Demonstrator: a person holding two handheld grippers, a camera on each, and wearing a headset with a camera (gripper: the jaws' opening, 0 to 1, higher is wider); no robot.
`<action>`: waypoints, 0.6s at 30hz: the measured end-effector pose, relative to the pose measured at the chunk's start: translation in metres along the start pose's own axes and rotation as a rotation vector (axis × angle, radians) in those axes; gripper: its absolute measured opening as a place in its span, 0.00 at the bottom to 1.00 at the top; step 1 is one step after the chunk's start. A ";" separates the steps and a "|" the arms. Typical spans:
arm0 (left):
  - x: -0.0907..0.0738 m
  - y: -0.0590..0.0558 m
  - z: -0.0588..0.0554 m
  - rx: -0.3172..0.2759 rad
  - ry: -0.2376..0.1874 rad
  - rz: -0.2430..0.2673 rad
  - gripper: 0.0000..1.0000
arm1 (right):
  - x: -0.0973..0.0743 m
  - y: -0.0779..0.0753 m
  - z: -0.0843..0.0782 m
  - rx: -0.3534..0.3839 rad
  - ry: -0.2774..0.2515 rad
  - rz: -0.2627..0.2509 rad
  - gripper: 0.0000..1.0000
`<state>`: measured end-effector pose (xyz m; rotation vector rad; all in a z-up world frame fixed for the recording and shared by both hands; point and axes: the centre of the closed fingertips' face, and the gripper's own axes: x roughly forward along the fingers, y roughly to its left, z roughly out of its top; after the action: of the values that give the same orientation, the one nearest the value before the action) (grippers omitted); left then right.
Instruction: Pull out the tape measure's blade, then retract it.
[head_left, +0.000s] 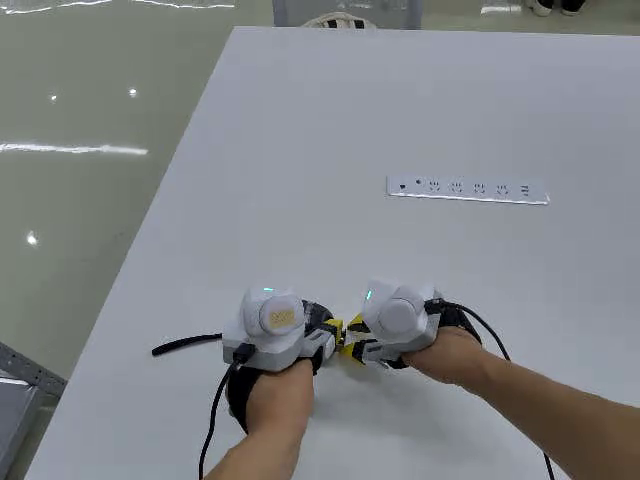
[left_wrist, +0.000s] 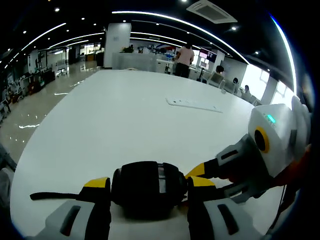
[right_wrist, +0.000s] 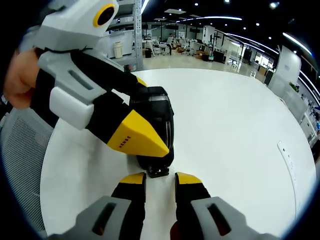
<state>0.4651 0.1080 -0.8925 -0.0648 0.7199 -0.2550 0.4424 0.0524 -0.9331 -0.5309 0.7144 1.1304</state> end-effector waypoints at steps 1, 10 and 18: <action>-0.001 0.000 0.000 0.001 -0.002 -0.001 0.58 | -0.001 0.000 0.001 0.009 -0.003 -0.004 0.23; -0.007 0.001 0.003 -0.001 -0.016 -0.011 0.66 | -0.009 0.002 0.003 0.050 -0.020 -0.035 0.26; -0.021 0.009 -0.002 0.034 -0.008 0.003 0.68 | -0.023 0.005 0.005 0.119 -0.044 -0.087 0.31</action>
<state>0.4507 0.1225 -0.8815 -0.0326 0.7078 -0.2640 0.4331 0.0433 -0.9131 -0.4309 0.7088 1.0087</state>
